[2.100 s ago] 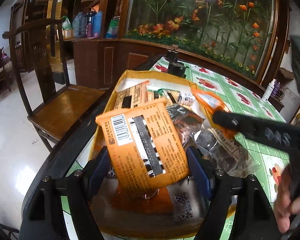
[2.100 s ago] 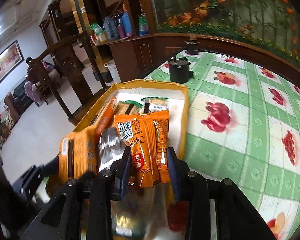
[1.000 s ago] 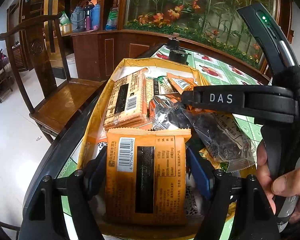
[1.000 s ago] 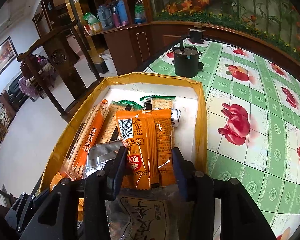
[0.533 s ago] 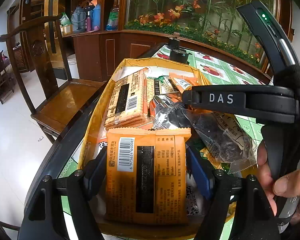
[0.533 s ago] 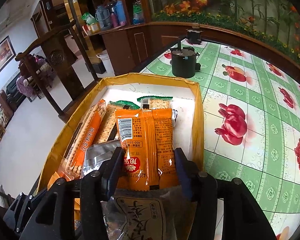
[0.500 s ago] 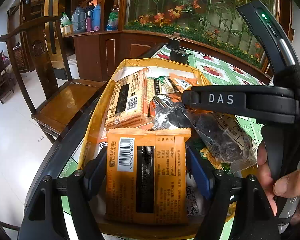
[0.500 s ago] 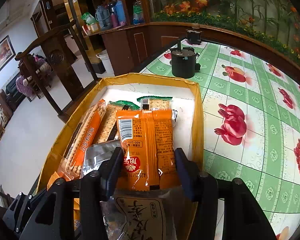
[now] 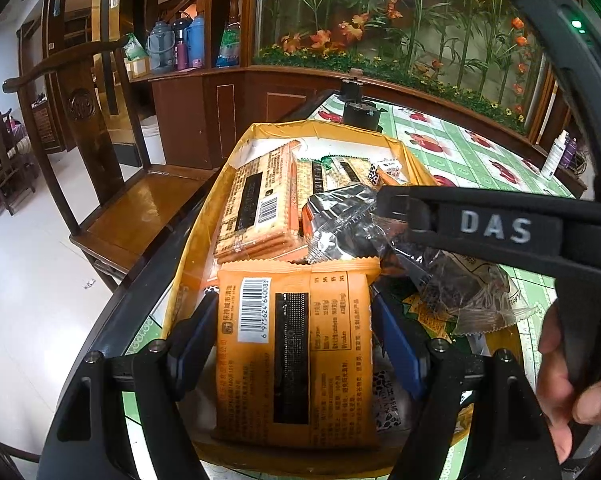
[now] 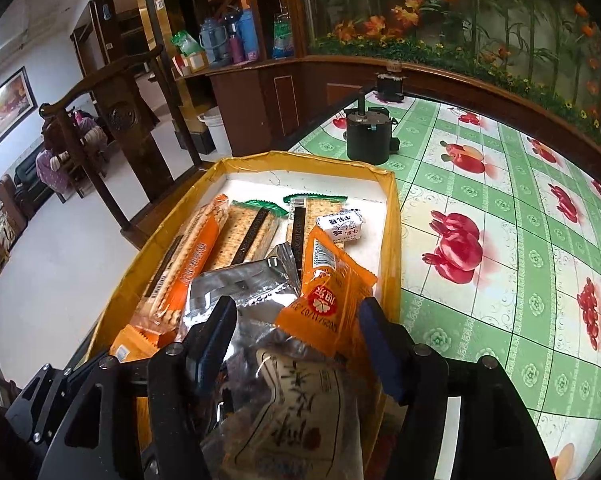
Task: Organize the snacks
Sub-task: 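Lower both orange packets into the tray and open both tools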
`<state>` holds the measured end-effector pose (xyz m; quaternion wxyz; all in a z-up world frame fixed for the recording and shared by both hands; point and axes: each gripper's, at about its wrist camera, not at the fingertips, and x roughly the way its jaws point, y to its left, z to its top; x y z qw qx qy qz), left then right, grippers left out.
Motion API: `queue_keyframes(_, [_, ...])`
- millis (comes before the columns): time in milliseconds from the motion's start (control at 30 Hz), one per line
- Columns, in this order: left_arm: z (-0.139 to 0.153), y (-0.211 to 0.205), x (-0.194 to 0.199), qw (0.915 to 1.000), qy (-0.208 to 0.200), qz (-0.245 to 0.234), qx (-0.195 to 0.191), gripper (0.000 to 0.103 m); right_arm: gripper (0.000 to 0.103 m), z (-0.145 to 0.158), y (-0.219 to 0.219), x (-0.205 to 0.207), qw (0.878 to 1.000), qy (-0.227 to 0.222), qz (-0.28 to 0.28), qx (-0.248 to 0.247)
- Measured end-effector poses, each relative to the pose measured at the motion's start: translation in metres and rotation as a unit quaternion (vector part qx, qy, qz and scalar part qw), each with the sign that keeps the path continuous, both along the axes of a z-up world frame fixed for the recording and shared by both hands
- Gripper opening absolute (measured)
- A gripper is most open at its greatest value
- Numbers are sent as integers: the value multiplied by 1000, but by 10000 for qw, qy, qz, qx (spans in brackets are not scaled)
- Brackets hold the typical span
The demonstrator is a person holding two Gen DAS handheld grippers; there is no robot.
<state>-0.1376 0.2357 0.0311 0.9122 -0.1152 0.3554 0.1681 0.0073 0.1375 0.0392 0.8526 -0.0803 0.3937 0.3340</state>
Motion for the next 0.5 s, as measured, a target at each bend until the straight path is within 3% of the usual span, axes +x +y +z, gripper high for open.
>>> queue_keyframes(500, [3,-4,2,9998,5,41,189,76,73,2,-15,-14,9996,112,52,235])
